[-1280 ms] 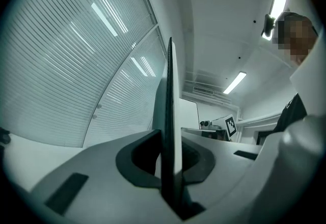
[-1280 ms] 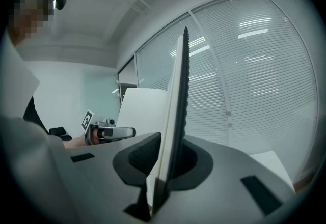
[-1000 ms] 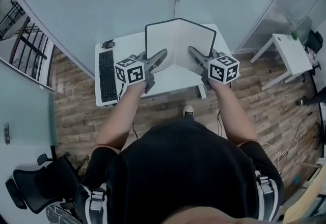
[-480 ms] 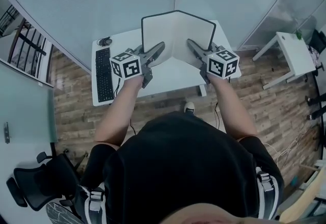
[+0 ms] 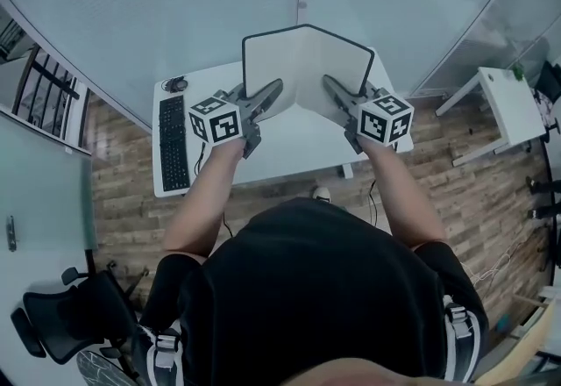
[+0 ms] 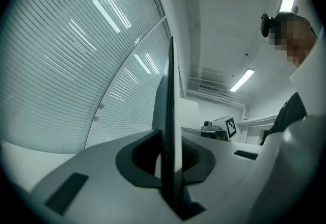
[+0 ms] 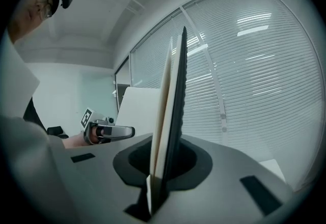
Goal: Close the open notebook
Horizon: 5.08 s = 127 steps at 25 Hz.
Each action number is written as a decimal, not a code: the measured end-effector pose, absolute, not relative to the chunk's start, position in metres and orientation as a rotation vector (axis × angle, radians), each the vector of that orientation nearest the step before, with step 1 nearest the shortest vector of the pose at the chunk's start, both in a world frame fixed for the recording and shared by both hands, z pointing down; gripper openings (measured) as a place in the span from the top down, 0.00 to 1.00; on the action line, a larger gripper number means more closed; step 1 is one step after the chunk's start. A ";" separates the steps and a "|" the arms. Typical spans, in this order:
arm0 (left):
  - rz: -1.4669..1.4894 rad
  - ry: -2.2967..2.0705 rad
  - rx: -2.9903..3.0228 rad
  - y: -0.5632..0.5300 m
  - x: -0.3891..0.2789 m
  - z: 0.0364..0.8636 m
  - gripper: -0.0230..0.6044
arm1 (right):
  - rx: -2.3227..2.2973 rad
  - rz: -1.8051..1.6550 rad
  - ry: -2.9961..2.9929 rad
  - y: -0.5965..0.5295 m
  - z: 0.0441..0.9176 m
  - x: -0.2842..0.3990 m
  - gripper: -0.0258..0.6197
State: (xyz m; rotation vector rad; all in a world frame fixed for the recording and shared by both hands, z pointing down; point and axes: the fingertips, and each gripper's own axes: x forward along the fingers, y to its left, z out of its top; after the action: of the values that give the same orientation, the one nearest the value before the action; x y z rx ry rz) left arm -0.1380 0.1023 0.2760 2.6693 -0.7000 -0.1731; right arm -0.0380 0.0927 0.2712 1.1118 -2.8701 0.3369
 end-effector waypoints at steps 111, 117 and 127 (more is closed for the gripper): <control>-0.063 -0.817 2.406 -0.182 -0.039 0.376 0.89 | 0.940 0.518 -2.765 -0.197 0.369 0.076 0.86; -0.081 -0.805 2.391 -0.191 -0.042 0.387 0.89 | 0.946 0.543 -2.723 -0.208 0.378 0.073 0.86; -0.078 -0.820 2.343 -0.210 -0.062 0.414 0.89 | 0.936 0.599 -2.687 -0.229 0.405 0.051 0.86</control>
State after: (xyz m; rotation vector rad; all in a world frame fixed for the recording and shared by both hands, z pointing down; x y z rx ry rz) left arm -0.0621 -0.2105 0.4139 2.3432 -0.8202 -0.0778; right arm 0.0514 -0.2291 0.4046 0.9355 -2.6865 0.5986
